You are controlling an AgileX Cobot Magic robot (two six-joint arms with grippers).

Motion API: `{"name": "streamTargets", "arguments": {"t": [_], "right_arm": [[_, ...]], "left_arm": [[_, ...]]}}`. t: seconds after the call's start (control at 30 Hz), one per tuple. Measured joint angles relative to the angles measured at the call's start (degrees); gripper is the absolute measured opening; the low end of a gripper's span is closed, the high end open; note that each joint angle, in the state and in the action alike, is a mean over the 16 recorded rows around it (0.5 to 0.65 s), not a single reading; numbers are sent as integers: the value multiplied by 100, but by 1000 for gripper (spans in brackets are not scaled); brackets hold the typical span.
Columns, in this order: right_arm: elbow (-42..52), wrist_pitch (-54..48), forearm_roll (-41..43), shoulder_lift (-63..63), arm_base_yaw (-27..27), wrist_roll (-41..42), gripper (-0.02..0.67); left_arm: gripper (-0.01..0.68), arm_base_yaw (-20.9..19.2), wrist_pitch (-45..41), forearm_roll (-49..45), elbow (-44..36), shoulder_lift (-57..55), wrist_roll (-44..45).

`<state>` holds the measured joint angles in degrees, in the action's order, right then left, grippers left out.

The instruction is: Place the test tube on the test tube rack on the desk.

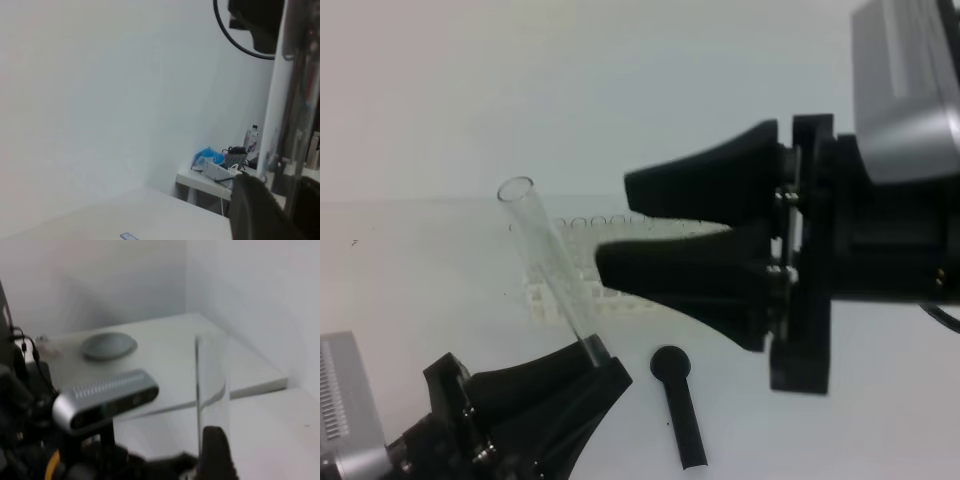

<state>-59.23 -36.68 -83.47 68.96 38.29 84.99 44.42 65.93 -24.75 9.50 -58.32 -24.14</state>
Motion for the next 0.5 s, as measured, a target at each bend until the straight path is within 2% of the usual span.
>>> {"name": "streamTargets", "arguments": {"t": [0.13,0.5], "right_arm": [[-254,95,-190,291,250,53,450],[-501,-40,-544,616,527,-13,468]], "left_arm": [[108,0,19,-34,0,-5,0],[108,0,-238,-65,0,-5,0]]}}
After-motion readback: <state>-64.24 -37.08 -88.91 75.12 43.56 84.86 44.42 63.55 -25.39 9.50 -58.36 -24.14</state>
